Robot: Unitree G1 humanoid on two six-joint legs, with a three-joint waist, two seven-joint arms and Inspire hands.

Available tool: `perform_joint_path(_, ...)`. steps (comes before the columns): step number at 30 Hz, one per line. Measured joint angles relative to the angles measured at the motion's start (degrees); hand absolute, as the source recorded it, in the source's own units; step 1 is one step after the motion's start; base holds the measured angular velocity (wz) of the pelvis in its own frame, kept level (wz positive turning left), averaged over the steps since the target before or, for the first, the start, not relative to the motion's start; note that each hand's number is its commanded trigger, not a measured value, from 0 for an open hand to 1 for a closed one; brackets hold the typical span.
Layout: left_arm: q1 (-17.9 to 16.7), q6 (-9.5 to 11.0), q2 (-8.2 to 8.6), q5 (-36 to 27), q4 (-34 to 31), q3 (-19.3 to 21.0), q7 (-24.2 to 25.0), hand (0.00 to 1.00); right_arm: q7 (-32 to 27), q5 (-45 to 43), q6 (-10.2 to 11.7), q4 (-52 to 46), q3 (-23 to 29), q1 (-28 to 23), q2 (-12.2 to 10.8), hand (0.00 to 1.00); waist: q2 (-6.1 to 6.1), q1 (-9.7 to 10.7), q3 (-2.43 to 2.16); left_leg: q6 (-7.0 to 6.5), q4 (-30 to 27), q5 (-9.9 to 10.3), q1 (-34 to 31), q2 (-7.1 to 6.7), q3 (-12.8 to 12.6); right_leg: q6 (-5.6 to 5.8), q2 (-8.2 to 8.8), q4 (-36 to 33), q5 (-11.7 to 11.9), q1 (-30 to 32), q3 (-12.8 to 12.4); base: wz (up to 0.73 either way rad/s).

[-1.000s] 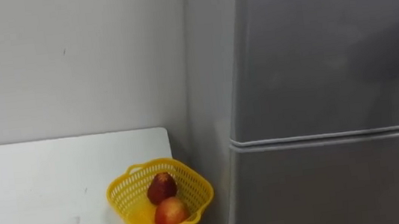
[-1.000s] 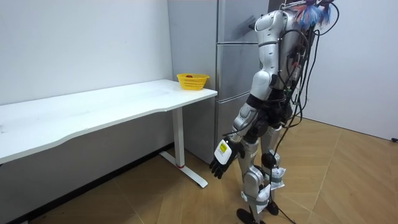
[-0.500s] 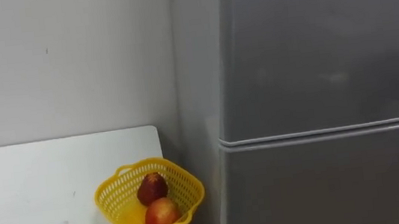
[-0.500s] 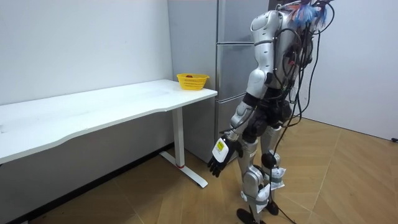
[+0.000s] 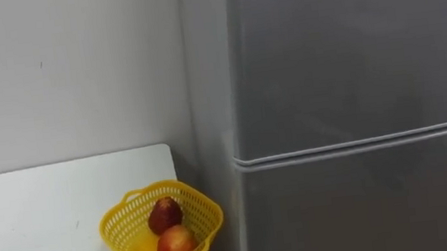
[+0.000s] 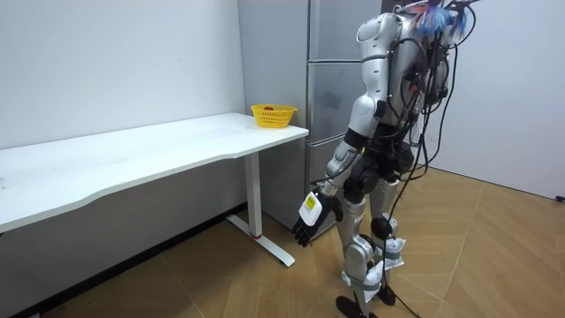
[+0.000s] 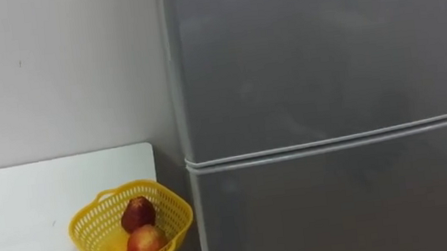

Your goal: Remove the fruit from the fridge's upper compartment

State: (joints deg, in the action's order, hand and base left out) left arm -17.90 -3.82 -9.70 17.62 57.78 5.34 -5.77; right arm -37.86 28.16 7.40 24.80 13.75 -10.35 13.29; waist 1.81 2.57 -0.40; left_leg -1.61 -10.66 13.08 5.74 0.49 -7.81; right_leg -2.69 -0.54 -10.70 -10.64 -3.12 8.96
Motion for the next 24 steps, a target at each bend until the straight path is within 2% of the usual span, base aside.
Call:
perform_joint_path(5, -0.87, 0.01, 0.61, 0.01, 0.29, 0.21, -0.01, 0.00, 3.27, -0.98, -0.61, 15.34, -3.62, -0.45, -2.50, 0.00, -0.73, -0.39, -0.02, 0.00, -0.07, 0.00, 0.59, 0.11, 0.06, 0.05, -0.29, -0.16, -0.06, -0.15, -0.91, -0.01)
perform_joint_path(9, -1.70, 0.07, 1.39, 0.50, 0.31, 0.66, 0.39, 0.00, 8.28, -0.64, -1.69, 28.07, -5.08, -0.41, -3.05, 0.00, -0.76, -1.30, 0.10, 0.00, -0.02, 0.02, 1.57, 0.10, 0.21, 0.14, -0.28, 0.02, -0.24, -1.47, -0.92, 0.00)
perform_joint_path(12, -1.92, -0.05, 1.80, 0.65, 0.47, 1.47, 0.62, 0.00, 12.17, -3.03, -2.44, 33.85, -5.13, -0.16, -3.50, 0.00, -0.93, -1.27, 0.27, -0.01, 0.17, 0.06, 1.84, 0.08, 0.53, 0.25, -0.25, 0.02, -0.36, -1.76, -0.62, 0.04)
perform_joint_path(16, -1.63, -1.32, 2.09, 0.82, 0.47, 1.74, 2.15, 0.00, 16.44, -9.59, -4.21, 38.42, -6.79, 0.03, -3.73, 0.00, -0.72, -1.54, 0.30, -0.05, 0.80, 0.09, 1.80, 0.11, 0.64, 0.20, -0.32, 0.04, -0.19, -1.56, -0.54, 0.01)
perform_joint_path(18, -1.62, -2.08, 2.10, 0.80, 0.48, 0.75, 3.01, 0.00, 19.33, -15.50, -5.28, 40.72, -9.24, 0.35, -3.78, 0.00, -0.75, -1.68, 0.33, -0.06, 0.84, 0.11, 1.77, 0.12, 0.61, 0.10, -0.35, 0.07, -0.11, -1.54, -0.61, 0.00)
perform_joint_path(24, -0.28, -4.05, 2.14, 0.92, 1.99, -0.01, 4.25, 0.00, 24.62, -21.62, -8.20, 42.68, -13.81, 0.66, -4.48, 0.00, -1.11, -2.94, 0.35, 0.01, 0.79, 0.22, 1.93, 0.15, 0.48, 0.06, -0.50, 0.13, -0.03, -1.52, -0.86, -0.02)
